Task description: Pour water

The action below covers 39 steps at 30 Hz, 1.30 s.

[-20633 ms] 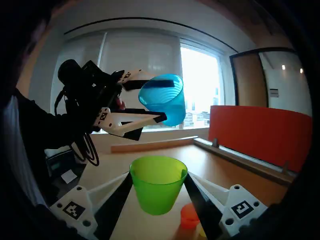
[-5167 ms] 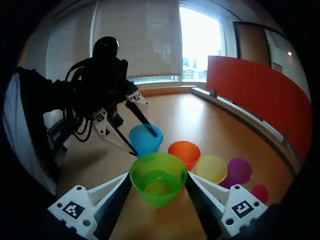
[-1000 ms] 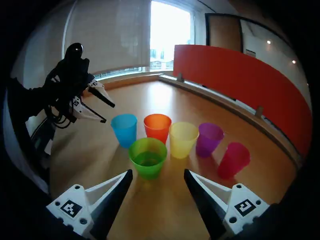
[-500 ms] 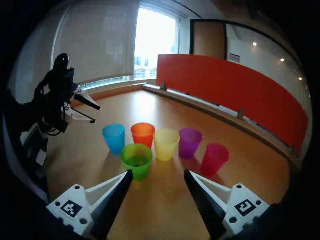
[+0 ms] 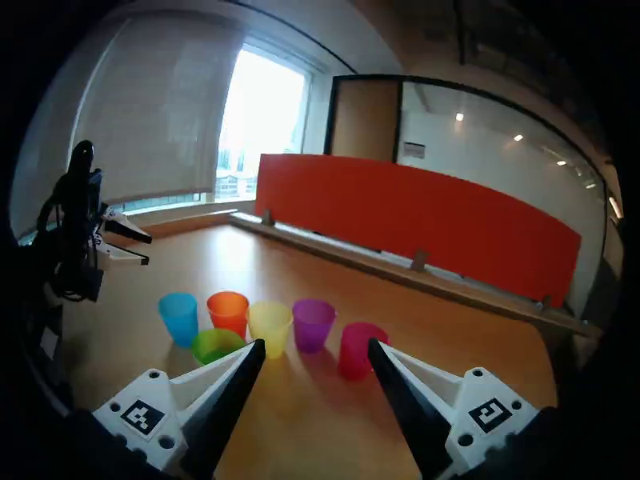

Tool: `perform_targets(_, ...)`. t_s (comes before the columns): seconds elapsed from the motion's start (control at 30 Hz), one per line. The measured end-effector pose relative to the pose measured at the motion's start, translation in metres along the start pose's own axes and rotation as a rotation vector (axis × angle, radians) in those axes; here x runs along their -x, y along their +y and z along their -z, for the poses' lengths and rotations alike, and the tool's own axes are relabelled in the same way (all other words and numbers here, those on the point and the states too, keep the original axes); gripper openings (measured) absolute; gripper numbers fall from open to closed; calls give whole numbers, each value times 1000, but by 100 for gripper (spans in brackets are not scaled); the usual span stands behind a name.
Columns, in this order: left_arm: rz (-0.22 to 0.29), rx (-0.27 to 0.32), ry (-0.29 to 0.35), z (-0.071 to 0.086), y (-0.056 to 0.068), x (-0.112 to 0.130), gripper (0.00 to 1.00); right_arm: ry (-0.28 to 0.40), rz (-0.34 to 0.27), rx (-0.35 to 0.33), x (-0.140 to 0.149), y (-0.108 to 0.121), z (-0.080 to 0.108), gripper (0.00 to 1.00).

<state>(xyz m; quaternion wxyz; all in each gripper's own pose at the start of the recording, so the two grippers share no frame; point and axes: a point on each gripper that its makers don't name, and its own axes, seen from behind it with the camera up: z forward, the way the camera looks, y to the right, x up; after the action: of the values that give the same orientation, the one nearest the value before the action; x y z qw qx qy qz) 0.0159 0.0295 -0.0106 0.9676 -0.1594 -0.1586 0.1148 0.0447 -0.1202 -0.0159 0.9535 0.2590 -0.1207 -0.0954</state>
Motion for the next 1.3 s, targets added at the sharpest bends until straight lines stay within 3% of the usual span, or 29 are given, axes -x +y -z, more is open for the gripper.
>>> perform_targets(0.3,87,-125,160,10,-26,-39,86,149,-61,232,-32,53,9,99)
perform_targets(0.7,194,-217,319,24,-36,-67,86,312,-197,417,-51,92,37,99)
perform_targets(0.9,206,-248,350,26,-38,-73,85,353,-209,472,-55,103,47,99)
perform_targets(1.3,214,-294,348,22,-46,-58,86,347,-204,546,-40,117,52,99)
